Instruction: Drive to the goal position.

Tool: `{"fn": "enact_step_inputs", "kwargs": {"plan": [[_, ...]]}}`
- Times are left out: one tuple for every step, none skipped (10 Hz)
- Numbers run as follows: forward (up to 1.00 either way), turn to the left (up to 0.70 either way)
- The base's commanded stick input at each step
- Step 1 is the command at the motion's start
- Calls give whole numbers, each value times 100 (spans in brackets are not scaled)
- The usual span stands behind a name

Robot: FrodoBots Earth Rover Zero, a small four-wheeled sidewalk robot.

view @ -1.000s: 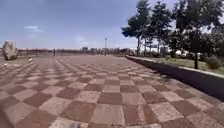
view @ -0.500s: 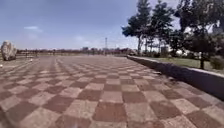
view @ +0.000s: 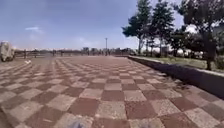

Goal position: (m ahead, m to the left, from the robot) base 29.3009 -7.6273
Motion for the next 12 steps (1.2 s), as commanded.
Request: {"fn": "enact_step_inputs", "kwargs": {"plan": [[70,0],[70,0],[70,0],[70,0],[70,0],[70,0],[70,0],[70,0],[70,0],[70,0],[70,0],[70,0]]}}
